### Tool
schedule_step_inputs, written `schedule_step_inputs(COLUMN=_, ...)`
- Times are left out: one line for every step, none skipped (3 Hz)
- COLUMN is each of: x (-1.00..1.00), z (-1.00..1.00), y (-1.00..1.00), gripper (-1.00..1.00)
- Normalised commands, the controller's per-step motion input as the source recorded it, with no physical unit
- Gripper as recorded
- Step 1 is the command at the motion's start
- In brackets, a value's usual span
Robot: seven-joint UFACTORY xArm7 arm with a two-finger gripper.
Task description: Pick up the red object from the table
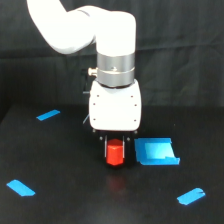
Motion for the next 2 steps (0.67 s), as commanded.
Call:
schedule_step_inputs(x=-0.09, z=0.39, y=0.03, gripper=-0.99)
schedule_step_inputs(x=-0.08, z=0.54, y=0.02, gripper=-0.99)
